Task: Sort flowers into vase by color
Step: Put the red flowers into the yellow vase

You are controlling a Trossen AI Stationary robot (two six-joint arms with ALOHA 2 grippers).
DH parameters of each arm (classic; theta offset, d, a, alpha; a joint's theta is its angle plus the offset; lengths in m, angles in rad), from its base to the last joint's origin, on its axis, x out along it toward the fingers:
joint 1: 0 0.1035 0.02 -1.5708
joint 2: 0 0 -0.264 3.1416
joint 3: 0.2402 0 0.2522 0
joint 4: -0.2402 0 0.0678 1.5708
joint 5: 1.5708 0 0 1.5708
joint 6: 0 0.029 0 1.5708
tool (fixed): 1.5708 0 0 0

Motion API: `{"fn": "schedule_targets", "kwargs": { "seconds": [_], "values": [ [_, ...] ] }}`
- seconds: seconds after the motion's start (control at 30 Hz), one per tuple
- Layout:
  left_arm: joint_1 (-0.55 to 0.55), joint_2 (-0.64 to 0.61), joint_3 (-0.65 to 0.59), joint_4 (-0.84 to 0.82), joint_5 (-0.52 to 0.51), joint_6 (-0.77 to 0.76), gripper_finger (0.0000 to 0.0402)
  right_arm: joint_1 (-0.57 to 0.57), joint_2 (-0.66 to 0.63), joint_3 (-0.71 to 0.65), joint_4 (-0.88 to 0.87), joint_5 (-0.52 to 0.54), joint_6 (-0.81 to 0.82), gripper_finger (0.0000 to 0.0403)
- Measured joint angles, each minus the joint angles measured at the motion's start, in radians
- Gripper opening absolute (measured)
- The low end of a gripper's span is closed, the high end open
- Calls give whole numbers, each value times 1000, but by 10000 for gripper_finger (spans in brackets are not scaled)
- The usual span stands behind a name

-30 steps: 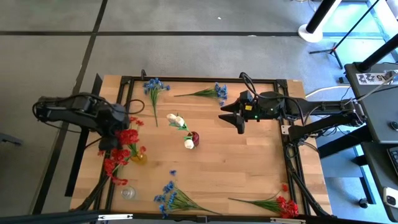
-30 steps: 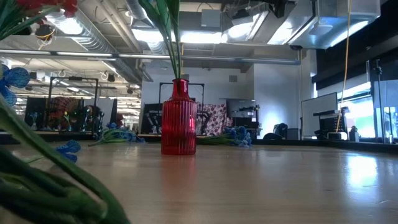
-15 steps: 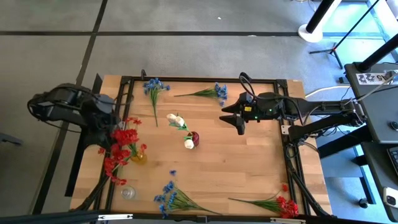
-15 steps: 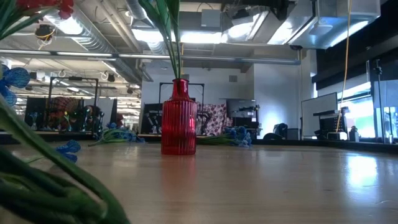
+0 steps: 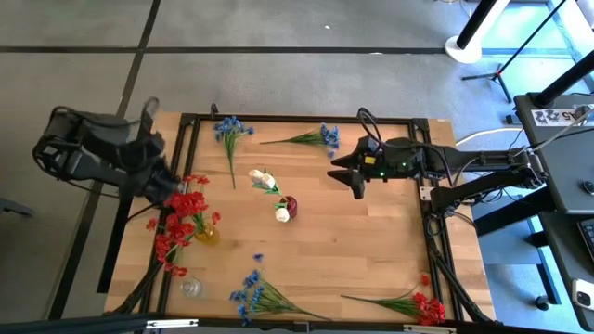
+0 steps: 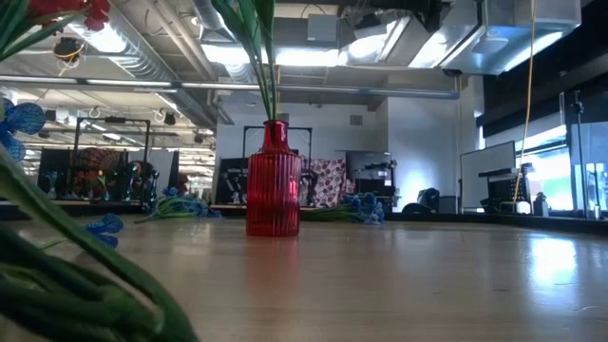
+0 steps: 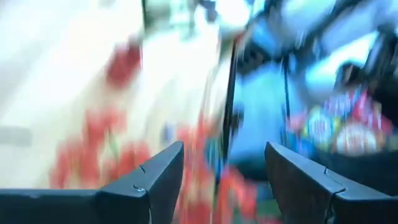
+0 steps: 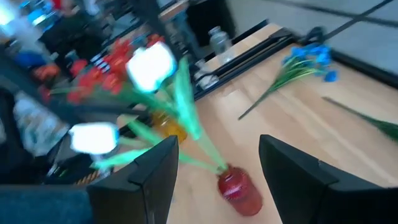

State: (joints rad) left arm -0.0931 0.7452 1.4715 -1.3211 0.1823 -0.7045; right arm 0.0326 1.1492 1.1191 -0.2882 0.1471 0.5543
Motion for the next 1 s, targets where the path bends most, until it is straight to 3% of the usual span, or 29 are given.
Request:
{"fn": "schedule_targets", "kwargs": {
  "seconds": [0.13, 0.27, 0.5, 0.7, 0.83, 0.93, 1.0],
  "values": [
    [0, 3, 0, 213, -155, 58, 218, 14, 5, 0, 0, 27, 32, 222],
    [0, 19, -13, 397, -244, 148, 218, 108, 51, 0, -2, 29, 99, 222],
    [0, 44, -40, 519, -278, 221, 218, 318, 189, -1, -51, 3, 323, 222],
    [0, 48, -40, 522, -278, 220, 218, 487, 266, 0, -242, -120, 613, 222],
    [0, 47, -40, 537, -279, 212, 218, 597, 326, 0, -422, -304, 818, 222],
    [0, 47, -40, 570, -278, 190, 218, 687, 376, 0, -505, -423, 1075, 222],
    [0, 46, -40, 591, -278, 149, 218, 748, 405, 0, -503, -440, 1272, 222]
  ]
}}
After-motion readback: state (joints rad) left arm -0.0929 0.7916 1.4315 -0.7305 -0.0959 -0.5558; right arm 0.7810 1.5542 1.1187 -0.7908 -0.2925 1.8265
